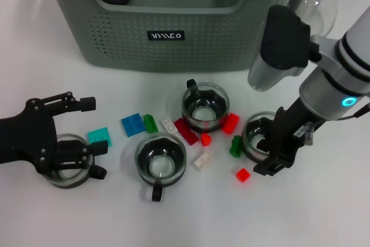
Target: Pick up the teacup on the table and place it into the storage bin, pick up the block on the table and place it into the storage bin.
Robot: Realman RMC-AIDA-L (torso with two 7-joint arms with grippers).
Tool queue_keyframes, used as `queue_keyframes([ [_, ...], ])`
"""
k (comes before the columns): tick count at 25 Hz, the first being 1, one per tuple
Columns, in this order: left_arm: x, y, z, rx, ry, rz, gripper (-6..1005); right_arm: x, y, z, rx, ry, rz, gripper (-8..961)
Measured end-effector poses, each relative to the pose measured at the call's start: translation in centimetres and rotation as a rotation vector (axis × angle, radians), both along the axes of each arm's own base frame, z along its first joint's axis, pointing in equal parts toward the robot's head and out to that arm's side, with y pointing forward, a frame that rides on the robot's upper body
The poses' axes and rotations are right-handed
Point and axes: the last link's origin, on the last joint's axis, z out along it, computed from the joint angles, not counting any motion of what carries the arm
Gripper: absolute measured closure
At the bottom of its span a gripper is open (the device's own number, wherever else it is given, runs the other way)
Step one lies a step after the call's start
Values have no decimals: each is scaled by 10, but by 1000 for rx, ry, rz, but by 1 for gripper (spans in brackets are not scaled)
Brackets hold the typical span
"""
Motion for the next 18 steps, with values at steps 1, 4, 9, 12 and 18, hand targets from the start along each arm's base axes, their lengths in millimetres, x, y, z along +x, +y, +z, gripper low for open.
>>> queue_keyframes([
  [1,0,0,0,0,0,0,155,1,-1,-1,1,-4,3,366],
  [4,0,0,0,0,0,0,156,2,-2,-5,6,-15,8,430],
  [9,0,0,-1,-1,-2,0,156,4,-5,-8,1,-29,27,571],
  [12,0,0,-1,-1,-2,0,156,3,-4,-8,8,-27,30,651],
  [18,0,0,-1,-1,-2,1,156,-1,-3,-1,23,-22,29,810],
])
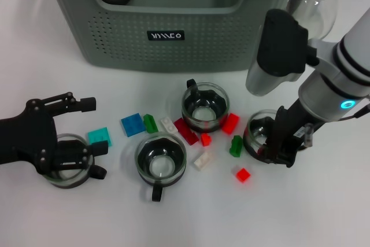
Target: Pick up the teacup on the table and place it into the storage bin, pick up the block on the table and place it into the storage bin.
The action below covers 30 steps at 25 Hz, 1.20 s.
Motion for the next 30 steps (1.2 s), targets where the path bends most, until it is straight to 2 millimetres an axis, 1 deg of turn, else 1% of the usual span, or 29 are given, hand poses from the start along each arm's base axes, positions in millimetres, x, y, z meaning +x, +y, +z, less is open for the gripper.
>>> queue_keyframes([
  [3,0,0,0,0,0,1,156,-7,-1,11,2,19,4,888],
  [5,0,0,0,0,0,0,155,-13,0,23,9,51,6,888],
  [7,0,0,0,0,0,-1,155,-23,1,38,9,128,12,889],
  [8,0,0,0,1,1,-1,155,-29,0,46,3,189,14,889],
  [11,-1,0,0,4,3,2,155,-53,4,76,21,474,34,890],
  [12,-1,1,0,5,4,4,155,-65,8,93,60,654,57,890],
  [13,-1,1,0,7,5,5,155,-70,12,99,95,730,69,891],
  [14,-1,1,-1,8,6,8,155,-70,12,99,95,730,69,891],
  [15,-2,1,-1,8,4,10,155,-77,23,105,178,828,77,891],
  [16,-2,2,-2,8,4,11,155,-81,30,105,232,858,73,892],
  [17,-1,2,-2,8,2,12,155,-81,30,105,232,858,73,892],
  [19,-1,4,-3,8,0,12,155,-90,46,103,341,880,45,893],
  [23,1,7,-4,5,0,5,155,-119,79,92,498,866,2,894],
  [26,3,9,-5,3,1,3,155,-138,105,79,594,801,-34,895],
  [30,4,10,-6,0,-1,3,156,-153,137,58,702,653,-102,894],
])
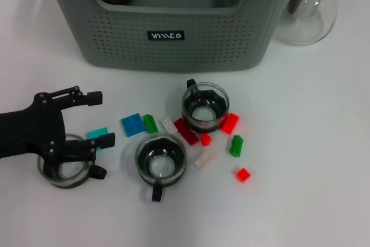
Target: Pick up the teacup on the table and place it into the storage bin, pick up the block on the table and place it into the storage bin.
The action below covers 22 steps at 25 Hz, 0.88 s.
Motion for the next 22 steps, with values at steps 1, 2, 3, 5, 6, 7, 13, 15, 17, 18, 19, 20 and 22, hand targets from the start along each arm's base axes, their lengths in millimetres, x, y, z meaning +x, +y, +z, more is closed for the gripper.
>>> queue_keyframes([
  [1,0,0,0,0,0,0,156,-1,7,-5,18,-33,-33,894],
  [2,0,0,0,-1,-2,0,156,-3,15,-9,45,-70,-53,894],
  [3,1,0,-1,-4,-7,0,156,-5,20,-12,65,-92,-65,894],
  [5,1,1,-2,-6,-12,1,156,-7,28,-19,92,-133,-79,893],
  [6,1,1,-2,-6,-12,2,156,-6,31,-23,97,-153,-86,893],
  [7,1,0,-2,-6,-13,3,156,-4,34,-28,103,-170,-88,893],
  [13,0,-2,-3,-4,-14,14,155,21,38,-48,105,-241,-107,894],
  [15,-1,-2,-3,-3,-14,15,155,29,38,-52,102,-251,-118,894],
  [17,-1,-2,-3,-4,-14,15,155,35,38,-53,97,-258,-130,895],
  [18,-1,-2,-4,-5,-13,15,155,37,37,-54,93,-262,-135,895],
  [19,-1,-2,-4,-5,-13,15,155,40,36,-55,89,-267,-140,895],
  [20,-1,-2,-5,-6,-14,16,155,43,36,-57,84,-273,-145,895],
  [22,-1,-2,-6,-5,-15,20,155,51,34,-60,69,-294,-150,895],
])
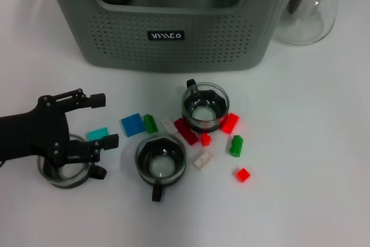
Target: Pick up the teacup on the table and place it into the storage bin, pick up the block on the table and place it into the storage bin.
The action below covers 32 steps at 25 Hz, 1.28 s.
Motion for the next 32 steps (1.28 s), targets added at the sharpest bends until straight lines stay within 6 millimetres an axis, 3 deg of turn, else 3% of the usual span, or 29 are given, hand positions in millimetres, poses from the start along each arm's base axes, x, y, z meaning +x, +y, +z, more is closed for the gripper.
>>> queue_keyframes([
  [10,0,3,-2,1,0,7,156,18,-5,-4,-30,-34,-22,875],
  [22,0,4,-2,4,0,8,156,23,-6,-5,-29,-31,-24,839],
  [27,-1,2,-2,6,1,13,155,17,-4,3,-17,46,-38,651],
  [32,-2,1,-2,6,-1,14,155,-1,-6,40,27,233,32,553],
])
